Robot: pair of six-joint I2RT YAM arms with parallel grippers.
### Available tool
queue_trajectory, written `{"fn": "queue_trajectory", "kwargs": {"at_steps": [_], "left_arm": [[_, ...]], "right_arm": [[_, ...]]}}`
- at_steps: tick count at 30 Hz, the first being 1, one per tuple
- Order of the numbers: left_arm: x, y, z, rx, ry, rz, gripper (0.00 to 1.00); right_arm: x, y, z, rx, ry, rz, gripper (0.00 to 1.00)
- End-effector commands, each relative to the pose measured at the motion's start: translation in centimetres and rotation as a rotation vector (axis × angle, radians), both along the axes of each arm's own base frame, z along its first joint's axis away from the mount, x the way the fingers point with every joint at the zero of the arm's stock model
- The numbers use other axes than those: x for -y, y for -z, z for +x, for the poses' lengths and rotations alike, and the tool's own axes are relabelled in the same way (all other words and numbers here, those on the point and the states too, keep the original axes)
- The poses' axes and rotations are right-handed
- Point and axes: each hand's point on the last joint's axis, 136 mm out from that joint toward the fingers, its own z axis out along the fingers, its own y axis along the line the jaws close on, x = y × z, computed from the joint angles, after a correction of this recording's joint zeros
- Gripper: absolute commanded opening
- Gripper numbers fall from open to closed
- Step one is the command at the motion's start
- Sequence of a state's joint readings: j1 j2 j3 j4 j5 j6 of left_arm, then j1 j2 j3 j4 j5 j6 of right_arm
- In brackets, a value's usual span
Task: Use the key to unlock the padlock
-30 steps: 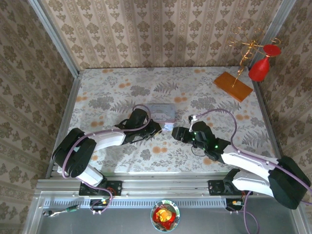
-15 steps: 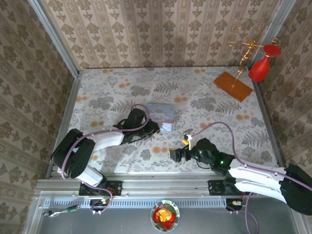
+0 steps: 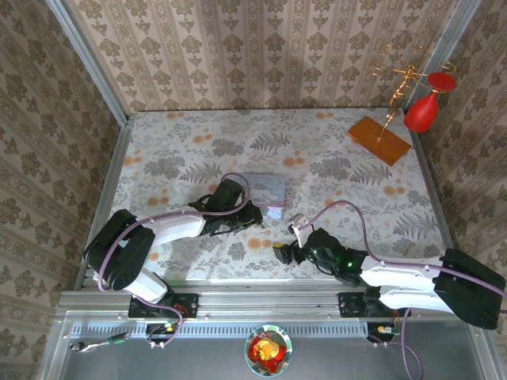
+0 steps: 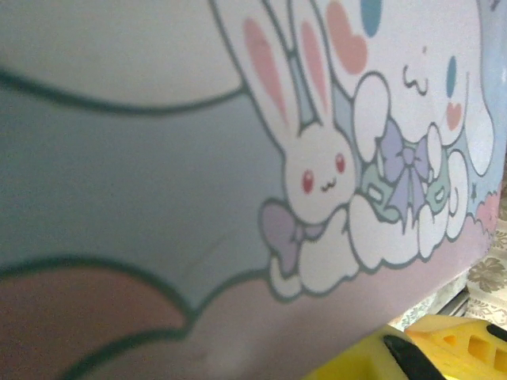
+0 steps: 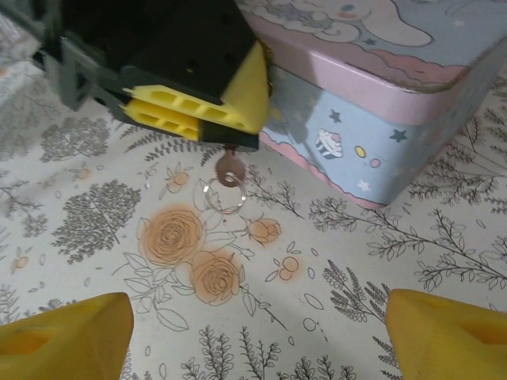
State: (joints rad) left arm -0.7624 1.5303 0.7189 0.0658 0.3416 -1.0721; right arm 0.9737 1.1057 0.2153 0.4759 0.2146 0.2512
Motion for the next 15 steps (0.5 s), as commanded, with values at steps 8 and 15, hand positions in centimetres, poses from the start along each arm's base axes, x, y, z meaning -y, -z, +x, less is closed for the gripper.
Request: {"fn": "queue_trajectory", "kwargs": {"at_steps": [8,15], "left_arm": [[0.3,-1.4,-0.7,0.042,0.023,-0.014,0.01],[0.3,-1.0,-1.1,0.038,0.030,-0.011,0.01]], "right_arm": [[-3.8,-1.6,1.9,0.173,-0.005,-0.043,0.72],[-5.0,-0.2,3.7,0.217,0.072,-0.142,0.55]]}}
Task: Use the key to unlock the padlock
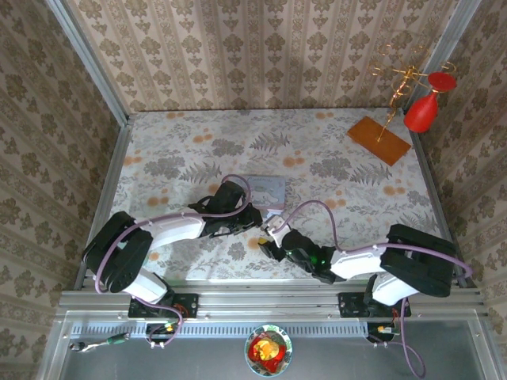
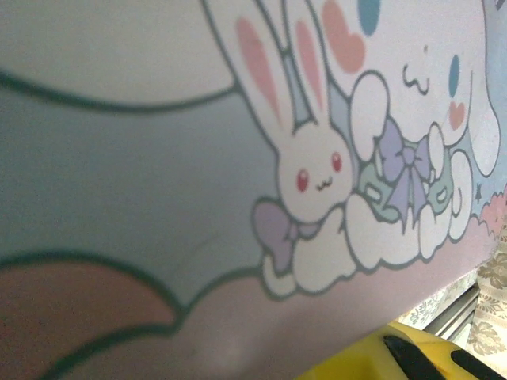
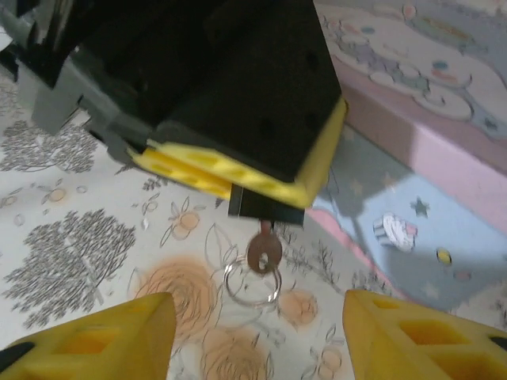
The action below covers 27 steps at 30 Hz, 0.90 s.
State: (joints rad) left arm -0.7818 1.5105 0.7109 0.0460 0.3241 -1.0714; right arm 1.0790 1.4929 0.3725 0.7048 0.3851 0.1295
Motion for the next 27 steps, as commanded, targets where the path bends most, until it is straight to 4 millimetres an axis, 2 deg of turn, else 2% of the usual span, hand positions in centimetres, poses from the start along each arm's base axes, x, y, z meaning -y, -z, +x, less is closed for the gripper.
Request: {"fn": "queue_trajectory", "kwargs": {"at_steps": [1,4,9,16,20,27], "left_arm": [[0.4,-0.9,-0.4,0.032,0.024,-0.028,0.01],[0.7,-0.9,-0.6,0.030,0.033,-0.039,0.01],[1.5,-1.1,-0.6,0.029,0.050,-0.074,0.01],[1.7,-1.2,-0.7,0.034,0.060,-0.088,0.01],[2.0,-1.7,-0.6,0.039,0.068,-0.106,0.01],[2.2,-1.9,-0.6,0.043,0.070,-0.109,0.01]], "right_arm": [[0.1,-1.1,1.7,0.092,0.091,-0.015,0.55],[0.3,-0.4,2.2,0.097,0.120,-0.047,0.52],[-0.1,1.1,2.7,0.073,0.147,-0.116,0.41],[0.3,1.4,3.2,0.092,0.206,-0.136,0.38],[-0.2,1.4,3.3,0.081,0.202,-0.137,0.37],[-0.4,1.3,3.4,0.073,0.207,-0.139,0.29]]}}
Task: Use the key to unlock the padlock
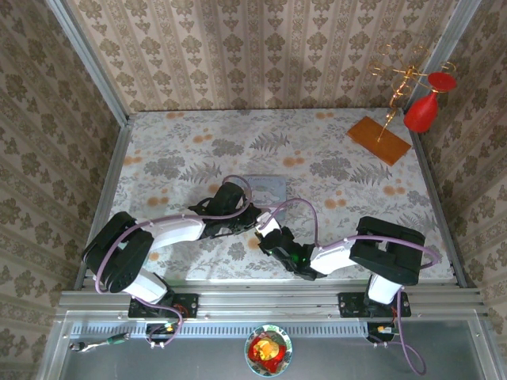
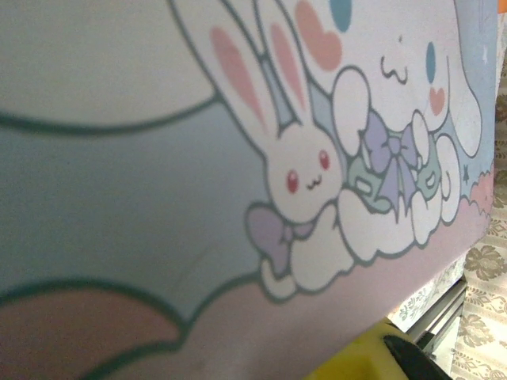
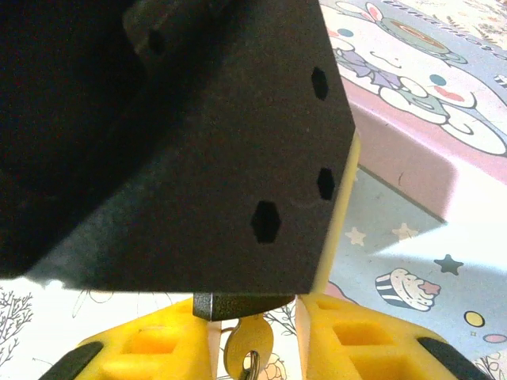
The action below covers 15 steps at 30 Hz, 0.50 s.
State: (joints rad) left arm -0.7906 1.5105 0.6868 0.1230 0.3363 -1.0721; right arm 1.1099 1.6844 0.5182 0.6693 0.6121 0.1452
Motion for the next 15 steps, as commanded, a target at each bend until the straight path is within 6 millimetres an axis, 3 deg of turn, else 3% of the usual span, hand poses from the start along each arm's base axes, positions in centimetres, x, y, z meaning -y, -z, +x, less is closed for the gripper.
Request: {"fn": "queue_trajectory", "kwargs": {"at_steps": [1,7,15], "left_arm": [[1.42,-1.41,-0.56,0.011,0.053,-0.062,0.01],[1.45,-1.40,-0.61,0.012,0.055,-0.060,0.01],[1.41,-1.45,-0.60,0.013,0.056,-0.055,0.02]], "right_arm": [[0.13,-0.14,0.54,0.012,0.035,-0.020,0.28],[-0.22,-0.54,0.23,-0.005,0.021,0.026,0.21],[-0.31,-0.43,-0.01,-0.027,0.025,0.068,0.19]]}}
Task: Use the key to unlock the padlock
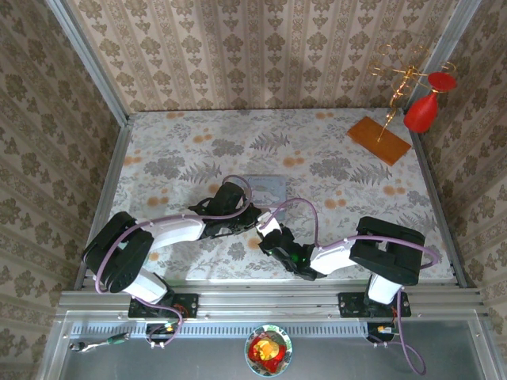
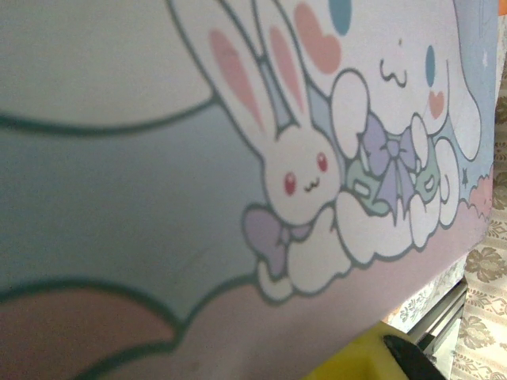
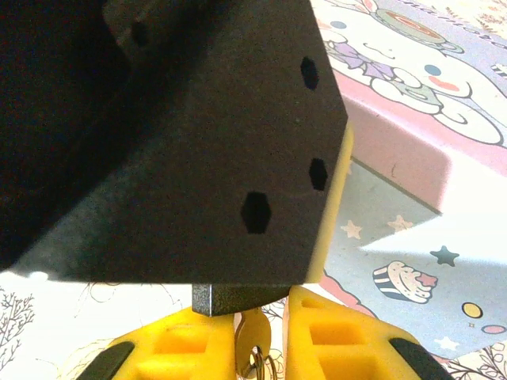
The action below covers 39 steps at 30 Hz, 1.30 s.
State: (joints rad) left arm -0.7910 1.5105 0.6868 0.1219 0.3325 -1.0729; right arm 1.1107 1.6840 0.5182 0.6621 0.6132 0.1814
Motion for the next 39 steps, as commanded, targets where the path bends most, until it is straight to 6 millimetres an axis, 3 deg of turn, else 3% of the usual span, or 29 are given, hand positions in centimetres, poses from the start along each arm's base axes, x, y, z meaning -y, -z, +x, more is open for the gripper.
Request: {"fn": "queue_trajectory", "kwargs": {"at_steps": [1,4,8,12,17,26,30,39], "left_arm": [[1.4,-1.4,-0.6,0.012,0.059,-0.055,0.02],[1.3,-1.4,-0.6,0.013,0.056,-0.053,0.02],[1.0,-1.2,-0.6,0.012,0.051,-0.050,0.02],[0.9,-1.2,-0.5,0.016,0.049,-0.049,0.02],[0.8,-1.2,-0.5,0.020,0.045,-0.048,0.02],[-0.4,-1.1,0.0,0.026,0.021,-0.042,0.10],[-1.1,-1.4,0.3,0.044,0.014,-0.035,0.23],[-5.7,-2.9,1.7,0.125,-0.040,0.059,0.42]], "right_arm": [[-0.4,-0.6,0.0,-0.013,0.007,0.053,0.19],[-0.9,-0.6,-0.5,-0.055,-0.041,0.101,0.16],[-2.4,-0.5,-1.2,-0.288,-0.201,0.380,0.16],[-2.8,0.5,-1.1,-0.423,-0.229,0.453,0.11],[-2.3,0.9,-0.5,-0.448,-0.191,0.542,0.10],[-0.2,2.5,0.6,-0.437,-0.058,0.452,0.10],[0.5,2.4,0.6,-0.428,-0.032,0.433,0.09],[2.6,3.1,0.3,-0.407,0.014,0.357,0.11]]}}
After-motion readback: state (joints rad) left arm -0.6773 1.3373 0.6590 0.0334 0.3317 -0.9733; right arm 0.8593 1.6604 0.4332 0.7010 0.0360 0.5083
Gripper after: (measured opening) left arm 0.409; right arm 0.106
